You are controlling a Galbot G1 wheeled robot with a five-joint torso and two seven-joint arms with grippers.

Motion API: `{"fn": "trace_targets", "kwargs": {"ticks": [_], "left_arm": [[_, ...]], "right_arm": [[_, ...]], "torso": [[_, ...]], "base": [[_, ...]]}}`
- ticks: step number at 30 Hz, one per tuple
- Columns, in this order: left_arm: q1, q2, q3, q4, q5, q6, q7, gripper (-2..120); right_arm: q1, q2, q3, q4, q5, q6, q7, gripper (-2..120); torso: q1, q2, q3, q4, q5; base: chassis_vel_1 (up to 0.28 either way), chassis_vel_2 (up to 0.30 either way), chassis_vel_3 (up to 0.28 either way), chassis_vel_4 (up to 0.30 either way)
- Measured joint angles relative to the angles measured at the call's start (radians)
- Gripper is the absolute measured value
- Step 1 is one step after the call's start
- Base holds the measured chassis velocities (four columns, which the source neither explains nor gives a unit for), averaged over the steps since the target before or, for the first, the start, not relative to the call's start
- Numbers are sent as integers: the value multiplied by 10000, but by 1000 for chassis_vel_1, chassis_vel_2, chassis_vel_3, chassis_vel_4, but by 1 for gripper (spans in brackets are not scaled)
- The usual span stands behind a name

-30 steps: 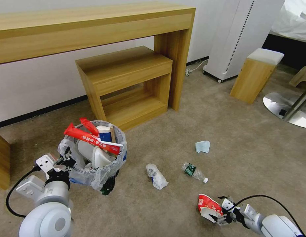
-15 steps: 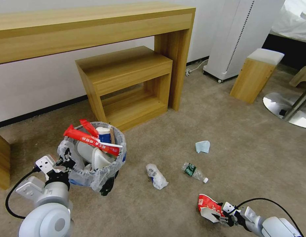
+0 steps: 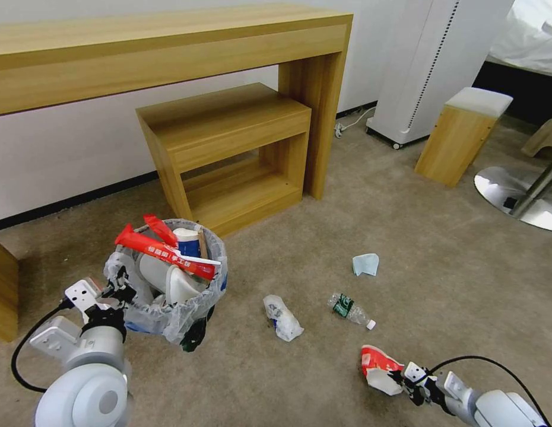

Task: Pick up the trash bin and place the garbage on the floor into it.

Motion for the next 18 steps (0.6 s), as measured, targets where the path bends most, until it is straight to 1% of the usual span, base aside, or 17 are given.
{"fn": "trace_targets", "kwargs": {"ticks": [1, 2, 4, 5, 6, 7, 8, 9, 10, 11, 12, 13, 14, 15, 16, 17, 18], "left_arm": [[4, 3, 20, 26, -1, -2, 8, 3], [4, 3, 20, 26, -1, -2, 8, 3], [40, 6, 110, 93, -18, -17, 27, 3], [64, 6, 186, 138, -55, -18, 28, 3], [64, 6, 186, 138, -55, -18, 28, 3], [92, 4, 276, 190, -75, -22, 28, 3], [141, -9, 451, 265, -69, -30, 28, 3], [159, -19, 524, 292, -52, -36, 28, 3], [159, -19, 524, 292, -52, -36, 28, 3], [225, -77, 821, 373, 21, -52, 28, 3], [251, -111, 953, 400, 51, -54, 28, 3], [279, -145, 1090, 424, 94, -57, 29, 3], [279, -145, 1090, 424, 94, -57, 29, 3], [325, -192, 1315, 443, 148, -62, 21, 3], [353, -217, 1525, 444, 144, -61, -16, 3], [353, -217, 1525, 444, 144, -61, -16, 3], [366, -227, 1619, 445, 138, -55, -31, 3]], "right_arm": [[-12, 0, 35, 75, 195, 258, 9, 0], [-12, 0, 35, 75, 195, 258, 9, 0], [-3, 28, 43, 453, 1345, 1423, 112, 0], [46, 45, 42, 854, 2263, 1964, -11, 0], [46, 45, 42, 854, 2263, 1964, -11, 0], [133, 67, 44, 1253, 3228, 2370, -277, 0], [347, 100, 81, 1875, 4609, 2719, -770, 0], [429, 105, 90, 2073, 4977, 2780, -902, 0], [429, 105, 90, 2073, 4977, 2780, -902, 0], [910, 81, 28, 2867, 6441, 2904, -1301, 0], [1152, 51, -57, 3143, 7026, 2913, -1387, 0], [1461, 11, -151, 3438, 7644, 2879, -1422, 0], [1461, 11, -151, 3438, 7644, 2879, -1422, 0], [2014, -97, -337, 3854, 8597, 2759, -1408, 0], [2526, -213, -600, 4132, 9387, 2678, -1378, 0], [2526, -213, -600, 4132, 9387, 2678, -1378, 0], [2760, -265, -752, 4207, 9715, 2640, -1368, 0]], "torso": [[0, 0, 0, -1, 0], [0, 0, 0, -1, 0], [0, 0, 0, -3, 2], [0, 1, 0, -2, 2], [0, 1, 0, -2, 2], [0, 0, 1, -1, -1], [0, 1, 0, 0, 0], [0, 0, 1, 0, 0], [0, 0, 1, 0, 0], [0, 0, 0, 1, -5], [1, 0, 0, 4, -5], [1, 0, 1, 0, -1], [1, 0, 1, 0, -1], [0, 0, 0, -1, -3], [1, 1, 0, 3, -1], [1, 1, 0, 3, -1], [0, 1, 0, 2, -2]], "base": [[0, 0, 0, 0], [0, 0, 0, 0], [0, 0, 0, 0], [0, 0, 0, 0], [0, 0, 0, 0], [0, 0, 0, 0], [0, 0, 0, 0], [0, 0, 0, 0], [0, 0, 0, 0], [0, 0, 0, 0], [0, 0, 0, 0], [0, 0, 0, 0], [0, 0, 0, 0], [0, 0, 0, 0], [0, 0, 0, 0], [0, 0, 0, 0], [0, 0, 0, 0]]}}
